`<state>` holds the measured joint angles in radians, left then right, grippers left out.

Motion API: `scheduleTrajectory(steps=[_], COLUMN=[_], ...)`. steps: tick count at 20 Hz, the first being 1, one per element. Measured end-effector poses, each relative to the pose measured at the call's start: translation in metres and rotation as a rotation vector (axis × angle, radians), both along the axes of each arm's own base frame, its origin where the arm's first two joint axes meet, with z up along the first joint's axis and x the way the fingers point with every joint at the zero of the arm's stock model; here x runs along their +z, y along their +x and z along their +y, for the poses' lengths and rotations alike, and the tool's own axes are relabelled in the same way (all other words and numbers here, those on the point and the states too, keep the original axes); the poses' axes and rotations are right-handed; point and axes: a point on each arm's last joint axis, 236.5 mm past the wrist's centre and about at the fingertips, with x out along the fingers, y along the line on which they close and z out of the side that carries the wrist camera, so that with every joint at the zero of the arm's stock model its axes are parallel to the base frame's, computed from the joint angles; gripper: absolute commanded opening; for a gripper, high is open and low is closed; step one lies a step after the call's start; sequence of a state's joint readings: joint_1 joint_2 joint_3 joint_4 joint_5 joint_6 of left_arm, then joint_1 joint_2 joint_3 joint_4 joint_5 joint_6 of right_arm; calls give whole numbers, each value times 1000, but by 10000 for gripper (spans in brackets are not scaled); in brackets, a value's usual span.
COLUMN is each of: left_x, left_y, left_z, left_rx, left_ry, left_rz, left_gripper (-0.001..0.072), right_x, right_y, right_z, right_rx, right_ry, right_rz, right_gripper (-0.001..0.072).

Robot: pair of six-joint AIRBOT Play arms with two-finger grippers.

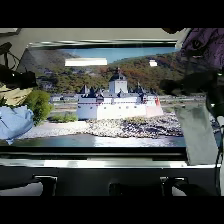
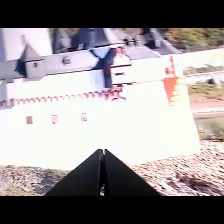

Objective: Fold the clothes and pants, and hang the long-sleeved shirts on hangers.

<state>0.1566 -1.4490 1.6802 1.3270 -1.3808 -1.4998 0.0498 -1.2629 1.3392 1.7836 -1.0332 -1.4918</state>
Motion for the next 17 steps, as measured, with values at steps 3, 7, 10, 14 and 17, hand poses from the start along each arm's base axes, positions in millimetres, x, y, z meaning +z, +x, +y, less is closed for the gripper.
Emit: scheduleTrajectory(steps=[3, 7, 10, 14, 17], left_x=[6, 15, 16, 17, 17], left_y=[-18, -30, -34, -35, -35], left_z=[-1, -1, -1, -1, -1], left_rx=[-13, -27, -30, -31, -31], left_ry=[36, 59, 65, 68, 69], left_rz=[-52, -94, -98, -103, -104], left_gripper=[19, 21, 21, 21, 21], right_x=[6, 11, 12, 13, 13], right_y=[-5, -6, -4, -3, -3], right_z=[54, 78, 80, 80, 81], right_rx=[121, 172, 182, 185, 187], right_ry=[6, 3, -16, -25, -25], right_rz=[-31, -67, -84, -94, -94], right_gripper=[36, 36, 36, 36, 36])
